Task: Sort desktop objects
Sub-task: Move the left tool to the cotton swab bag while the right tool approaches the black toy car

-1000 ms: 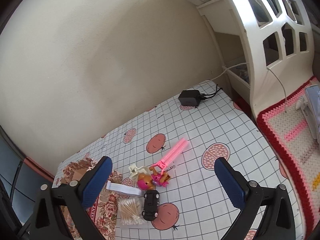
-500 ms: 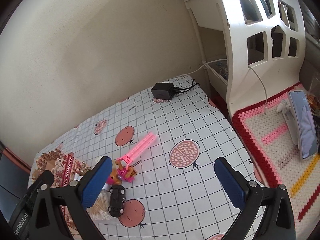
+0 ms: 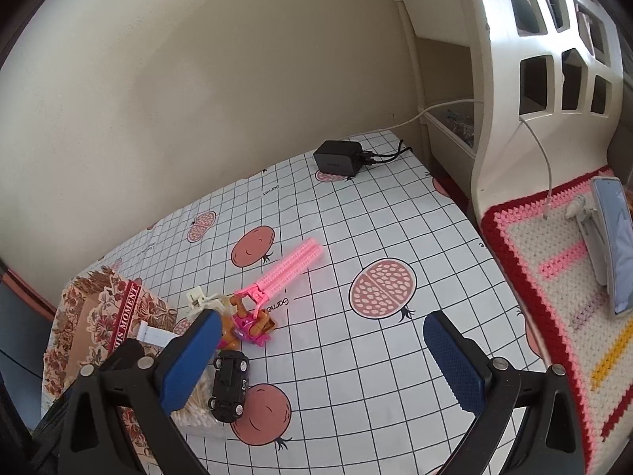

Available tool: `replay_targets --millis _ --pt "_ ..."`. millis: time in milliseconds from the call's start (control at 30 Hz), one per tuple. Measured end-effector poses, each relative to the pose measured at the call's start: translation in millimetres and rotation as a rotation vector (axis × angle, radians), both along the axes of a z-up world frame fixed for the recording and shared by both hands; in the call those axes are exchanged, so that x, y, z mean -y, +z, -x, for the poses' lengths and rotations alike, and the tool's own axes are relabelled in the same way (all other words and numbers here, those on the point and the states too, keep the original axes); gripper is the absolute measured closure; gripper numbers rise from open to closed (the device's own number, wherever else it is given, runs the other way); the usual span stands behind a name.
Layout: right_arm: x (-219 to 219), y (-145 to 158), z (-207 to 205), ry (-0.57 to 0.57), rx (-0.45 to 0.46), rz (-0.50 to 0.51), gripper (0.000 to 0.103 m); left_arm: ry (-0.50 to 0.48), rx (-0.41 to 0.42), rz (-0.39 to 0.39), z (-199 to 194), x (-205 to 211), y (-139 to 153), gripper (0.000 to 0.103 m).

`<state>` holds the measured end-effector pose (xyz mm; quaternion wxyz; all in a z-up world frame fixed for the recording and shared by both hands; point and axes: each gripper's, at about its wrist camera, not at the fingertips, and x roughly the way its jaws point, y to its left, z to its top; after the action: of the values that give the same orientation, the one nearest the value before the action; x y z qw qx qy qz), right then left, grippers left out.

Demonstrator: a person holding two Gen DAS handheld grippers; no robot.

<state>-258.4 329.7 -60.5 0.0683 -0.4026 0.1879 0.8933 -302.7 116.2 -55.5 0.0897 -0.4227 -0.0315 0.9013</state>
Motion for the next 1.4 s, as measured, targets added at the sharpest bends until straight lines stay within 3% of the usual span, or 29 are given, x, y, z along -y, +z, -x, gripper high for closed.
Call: replay_targets --millis 133,467,767,867,1000,1133,1400 --pt "-1.6 -13.3 2.6 0.003 0.031 0.086 0.000 0.032 0.049 -0.029 4.1 10.2 -14.8 0.000" --pt "13.3 -28.9 9.9 0.033 0.048 0.108 0.000 0.003 0.119 -0.062 4.9 5.3 -39.0 0.000" --pt "12.7 -44.5 14.5 0.025 0.153 0.094 0.000 0.037 0.175 -0.058 7.3 5.6 -60.1 0.000" --pt "14.1 -49.5 15.1 0.026 0.176 0.116 0.000 0.066 0.197 -0.078 8.9 12.3 -65.7 0.006" --pt "19.0 -50.1 15.3 0.041 0.176 0.132 0.000 0.079 0.200 -0.039 7.7 12.0 -67.6 0.013" --pt "23.9 -49.0 15.5 0.050 0.172 0.135 0.000 0.102 0.253 -0.045 8.5 17.6 -78.0 0.029" --pt "32.4 -52.9 17.1 0.074 0.187 0.146 0.000 0.113 0.276 -0.026 11.0 25.7 -85.7 0.036"
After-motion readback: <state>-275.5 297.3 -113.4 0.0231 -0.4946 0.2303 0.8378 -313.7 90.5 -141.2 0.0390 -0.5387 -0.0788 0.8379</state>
